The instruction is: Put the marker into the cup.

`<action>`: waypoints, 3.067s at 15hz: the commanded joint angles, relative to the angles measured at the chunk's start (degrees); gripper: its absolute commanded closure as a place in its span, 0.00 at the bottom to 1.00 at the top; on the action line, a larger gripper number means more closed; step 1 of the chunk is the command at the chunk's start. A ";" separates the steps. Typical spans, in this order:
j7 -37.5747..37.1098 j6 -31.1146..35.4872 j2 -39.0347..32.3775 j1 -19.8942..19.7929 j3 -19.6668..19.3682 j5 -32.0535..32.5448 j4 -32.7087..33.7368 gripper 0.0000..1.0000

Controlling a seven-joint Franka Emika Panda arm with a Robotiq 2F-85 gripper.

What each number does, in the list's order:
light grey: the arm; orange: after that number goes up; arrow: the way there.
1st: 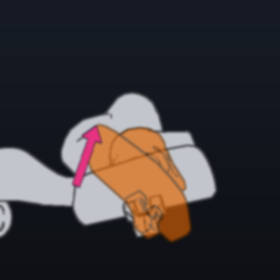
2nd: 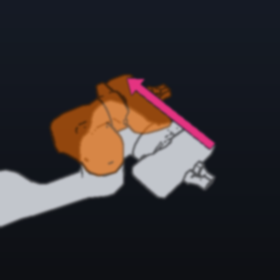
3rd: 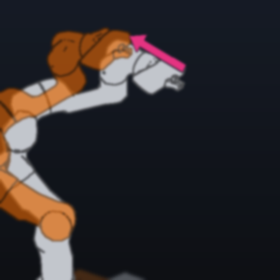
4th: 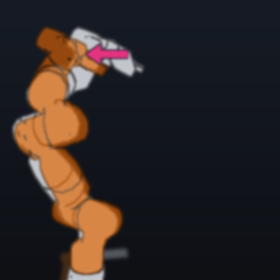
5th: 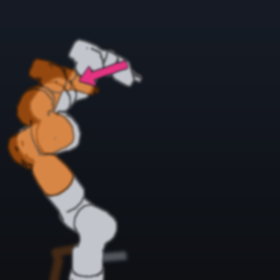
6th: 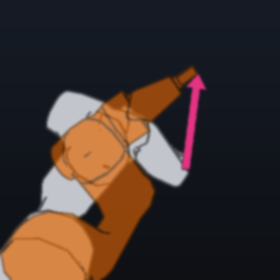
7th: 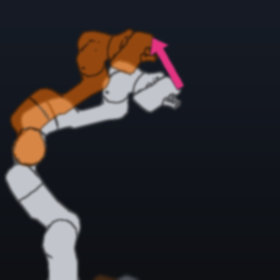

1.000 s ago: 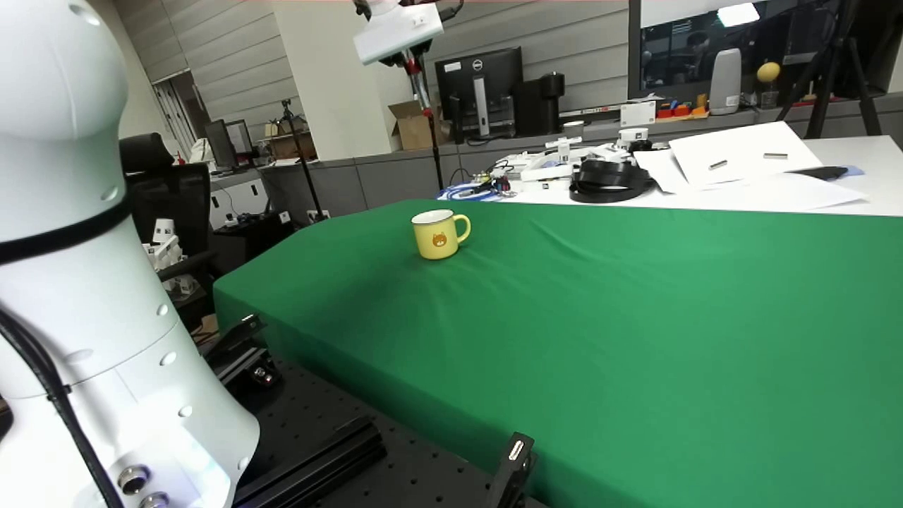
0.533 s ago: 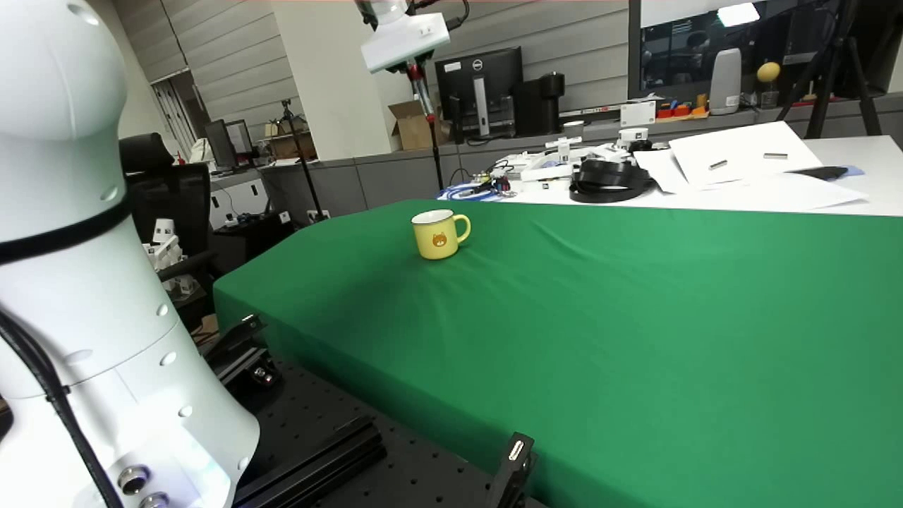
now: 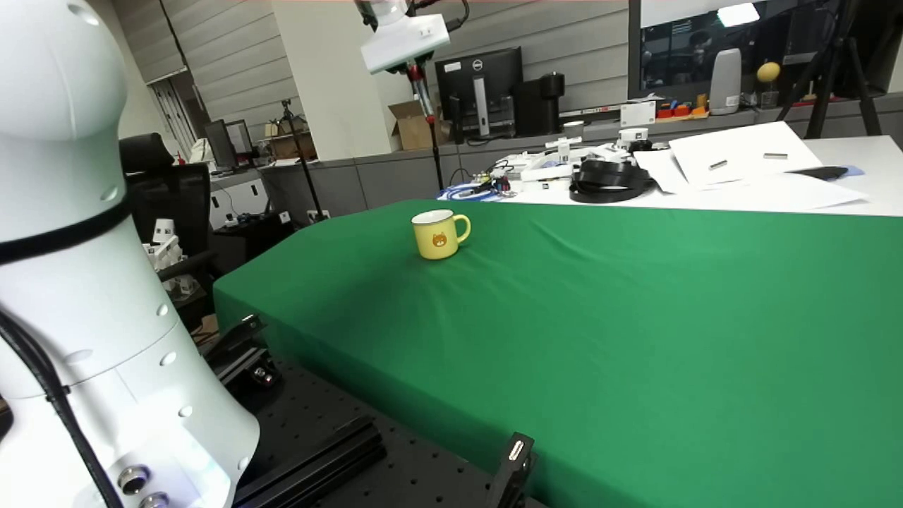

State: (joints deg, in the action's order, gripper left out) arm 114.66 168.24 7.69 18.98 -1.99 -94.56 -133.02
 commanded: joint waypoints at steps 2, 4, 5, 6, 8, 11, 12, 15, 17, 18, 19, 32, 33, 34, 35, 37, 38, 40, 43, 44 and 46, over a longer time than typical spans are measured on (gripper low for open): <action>4.26 -0.62 0.33 0.00 -0.17 -7.25 0.36 0.95; 8.10 -1.18 -2.10 0.03 0.03 -12.93 1.49 0.95; 9.72 -1.57 -3.06 -0.04 0.10 -15.48 1.64 0.95; 11.59 -2.13 -3.93 -0.12 0.15 -17.93 1.73 0.95; 10.65 -3.80 -4.12 -0.11 -0.12 -17.69 -0.32 0.95; 12.34 -6.06 -6.81 -0.44 -0.40 -19.83 -0.08 0.95; 13.23 -7.20 -6.90 -0.73 -0.68 -20.62 -0.47 0.95; 16.57 -8.74 -9.33 -1.02 -0.75 -23.36 -0.03 0.95; 20.07 -11.12 -10.74 -1.38 -0.98 -25.44 0.01 0.95; 21.66 -12.57 -11.38 -1.53 -1.14 -26.32 -0.04 0.95; 23.14 -13.64 -12.25 -1.63 -1.32 -27.32 0.05 0.95; 28.20 -21.80 -17.11 -7.58 0.38 -28.63 -2.82 0.95; 28.81 -22.59 -17.33 -8.18 0.56 -28.91 -3.23 0.95; 29.37 -23.18 -17.60 -8.64 0.66 -29.18 -3.48 0.95; 29.48 -23.91 -17.94 -9.10 0.77 -29.12 -3.85 0.95; 29.80 -24.82 -18.63 -9.68 0.90 -29.13 -4.41 0.95; 29.97 -25.14 -18.88 -9.86 0.90 -29.18 -4.68 0.95; 30.25 -25.62 -19.39 -10.06 0.92 -29.20 -4.99 0.95; 29.44 -25.33 -19.60 -9.94 1.04 -28.48 -4.99 0.54; 28.30 -25.04 -19.36 -9.89 1.16 -27.35 -4.72 0.54; 26.92 -23.28 -18.16 -9.65 1.39 -26.20 -3.93 0.41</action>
State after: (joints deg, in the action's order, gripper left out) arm 143.14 143.45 -12.39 9.80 -1.39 -121.88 -137.48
